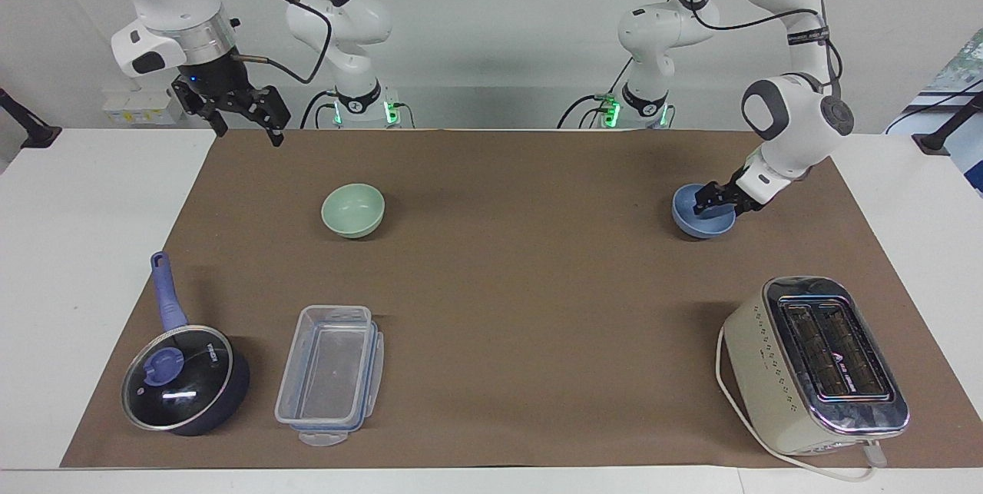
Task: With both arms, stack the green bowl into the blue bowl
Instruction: 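Reach the left gripper to the rim of the light blue bowl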
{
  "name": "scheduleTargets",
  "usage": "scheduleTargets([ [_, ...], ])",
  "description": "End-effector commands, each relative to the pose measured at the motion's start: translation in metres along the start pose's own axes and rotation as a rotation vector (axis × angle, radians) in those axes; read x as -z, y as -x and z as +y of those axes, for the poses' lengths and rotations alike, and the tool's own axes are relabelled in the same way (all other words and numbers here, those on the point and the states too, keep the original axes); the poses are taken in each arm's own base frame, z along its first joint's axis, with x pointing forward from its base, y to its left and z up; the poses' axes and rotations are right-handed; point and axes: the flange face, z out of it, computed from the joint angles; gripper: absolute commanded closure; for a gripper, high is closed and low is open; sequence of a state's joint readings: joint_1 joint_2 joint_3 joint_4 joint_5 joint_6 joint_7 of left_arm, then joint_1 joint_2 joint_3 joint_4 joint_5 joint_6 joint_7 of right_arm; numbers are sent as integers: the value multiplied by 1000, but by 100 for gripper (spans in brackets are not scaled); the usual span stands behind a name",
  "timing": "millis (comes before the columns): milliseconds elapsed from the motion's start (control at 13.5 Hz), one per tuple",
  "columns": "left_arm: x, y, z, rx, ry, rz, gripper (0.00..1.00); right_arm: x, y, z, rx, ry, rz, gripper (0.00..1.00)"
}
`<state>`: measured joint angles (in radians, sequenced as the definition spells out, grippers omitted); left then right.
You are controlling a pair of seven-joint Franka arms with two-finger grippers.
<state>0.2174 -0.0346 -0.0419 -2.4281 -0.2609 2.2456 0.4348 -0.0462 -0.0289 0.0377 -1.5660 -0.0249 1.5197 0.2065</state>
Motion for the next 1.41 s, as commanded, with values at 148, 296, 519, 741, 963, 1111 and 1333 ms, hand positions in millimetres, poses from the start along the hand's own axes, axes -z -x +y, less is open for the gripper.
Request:
scheduleTargets([
  [148, 13, -2, -5, -2, 14, 31, 100, 1, -1, 1, -15, -8, -3, 0],
  [296, 22, -10, -7, -6, 30, 14, 100, 1, -1, 2, -16, -8, -3, 0],
  [519, 60, -28, -3, -15, 65, -16, 100, 2, -1, 2, -16, -8, -1, 0],
  [741, 95, -38, 7, -33, 80, -26, 100, 1, -1, 2, -16, -8, -3, 0],
  [963, 137, -47, 33, -3, 67, -52, 100, 1, -1, 2, -16, -8, -3, 0],
  [1111, 162, -55, 59, 6, 49, -69, 100, 1, -1, 2, -16, -8, -3, 0],
  [1333, 179, -64, 105, -33, -47, -72, 100, 1, -1, 2, -16, -8, -3, 0],
])
